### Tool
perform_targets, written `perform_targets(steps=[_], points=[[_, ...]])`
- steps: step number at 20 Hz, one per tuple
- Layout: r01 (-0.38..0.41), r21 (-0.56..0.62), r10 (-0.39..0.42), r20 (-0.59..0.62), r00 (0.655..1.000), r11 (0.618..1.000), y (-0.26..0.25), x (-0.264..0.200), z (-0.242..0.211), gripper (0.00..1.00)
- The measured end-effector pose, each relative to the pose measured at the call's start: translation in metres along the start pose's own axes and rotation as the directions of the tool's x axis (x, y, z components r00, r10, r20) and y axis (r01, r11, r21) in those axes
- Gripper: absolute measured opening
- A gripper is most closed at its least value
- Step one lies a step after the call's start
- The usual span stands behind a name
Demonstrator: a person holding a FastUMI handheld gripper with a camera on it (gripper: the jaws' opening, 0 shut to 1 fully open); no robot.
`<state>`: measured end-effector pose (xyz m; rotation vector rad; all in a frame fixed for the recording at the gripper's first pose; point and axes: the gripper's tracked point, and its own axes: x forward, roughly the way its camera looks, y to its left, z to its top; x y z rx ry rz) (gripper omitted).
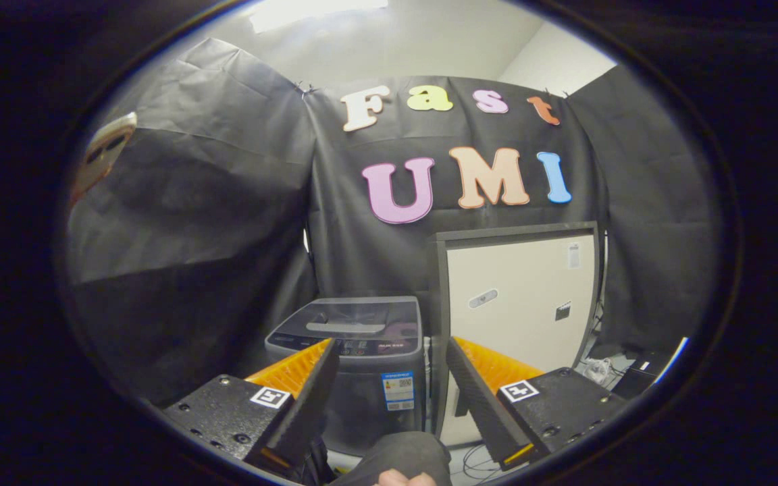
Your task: Put the clothes into the washing machine and then close the washing machine lid.
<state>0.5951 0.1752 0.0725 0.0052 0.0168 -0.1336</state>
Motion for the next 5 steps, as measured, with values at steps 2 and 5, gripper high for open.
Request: perform_targets(steps=[2, 5], points=[[-0.008, 0.009, 0.008, -0.001, 1.0, 1.0, 0.0036, 0.0005, -0.001, 0.97], [-0.014, 0.003, 0.014, -0.009, 1.0, 1.0, 0.0049, 0.0005, -0.0025, 0.97]])
